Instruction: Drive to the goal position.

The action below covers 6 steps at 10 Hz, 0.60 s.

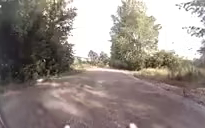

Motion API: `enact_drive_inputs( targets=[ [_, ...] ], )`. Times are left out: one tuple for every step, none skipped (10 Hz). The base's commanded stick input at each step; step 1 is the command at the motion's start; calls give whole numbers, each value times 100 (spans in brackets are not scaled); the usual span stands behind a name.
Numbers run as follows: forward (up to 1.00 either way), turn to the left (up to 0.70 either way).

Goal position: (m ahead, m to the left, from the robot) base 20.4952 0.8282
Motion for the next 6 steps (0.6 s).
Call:
enact_drive_inputs(
  targets=[
    [70, 0],
    [70, 0],
    [70, 0],
    [70, 0],
    [70, 0],
    [70, 0]
  ],
)
